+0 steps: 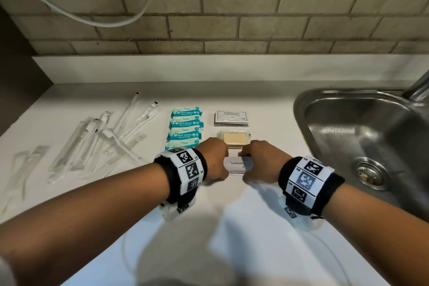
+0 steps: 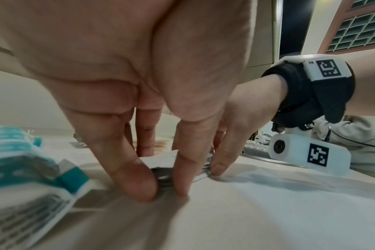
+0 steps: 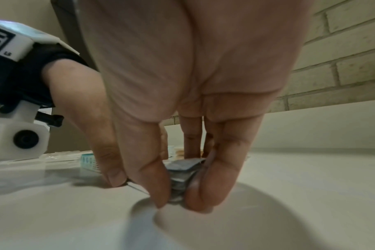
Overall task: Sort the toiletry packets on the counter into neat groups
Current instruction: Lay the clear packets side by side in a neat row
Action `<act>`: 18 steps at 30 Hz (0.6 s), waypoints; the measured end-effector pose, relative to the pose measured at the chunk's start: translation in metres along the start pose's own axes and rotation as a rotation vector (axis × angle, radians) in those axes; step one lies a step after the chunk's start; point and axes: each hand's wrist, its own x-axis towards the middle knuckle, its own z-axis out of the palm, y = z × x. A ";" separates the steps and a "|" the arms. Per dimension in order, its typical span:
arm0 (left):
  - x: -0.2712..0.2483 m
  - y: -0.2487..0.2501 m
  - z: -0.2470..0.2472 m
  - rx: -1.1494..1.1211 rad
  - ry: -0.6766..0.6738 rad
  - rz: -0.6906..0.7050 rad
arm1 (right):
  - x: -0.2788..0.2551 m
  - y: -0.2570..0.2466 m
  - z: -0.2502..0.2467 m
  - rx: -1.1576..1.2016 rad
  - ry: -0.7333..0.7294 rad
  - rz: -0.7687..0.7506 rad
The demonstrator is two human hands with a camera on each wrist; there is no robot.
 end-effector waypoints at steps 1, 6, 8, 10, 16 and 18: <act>0.000 0.000 0.000 0.003 -0.002 0.003 | 0.000 0.000 0.000 0.002 -0.001 -0.001; -0.008 -0.008 -0.009 -0.082 -0.011 0.029 | -0.008 -0.002 -0.005 -0.004 0.024 0.016; -0.017 -0.016 -0.022 -0.147 0.017 0.043 | -0.018 -0.008 -0.015 -0.023 0.045 0.012; -0.029 -0.029 -0.039 -0.194 0.067 0.040 | -0.026 -0.020 -0.028 -0.051 0.078 -0.033; -0.057 -0.117 -0.098 -0.308 0.290 -0.148 | -0.022 -0.098 -0.047 -0.006 0.065 -0.254; -0.061 -0.159 -0.113 -0.270 0.308 -0.271 | -0.007 -0.132 -0.043 -0.013 0.027 -0.329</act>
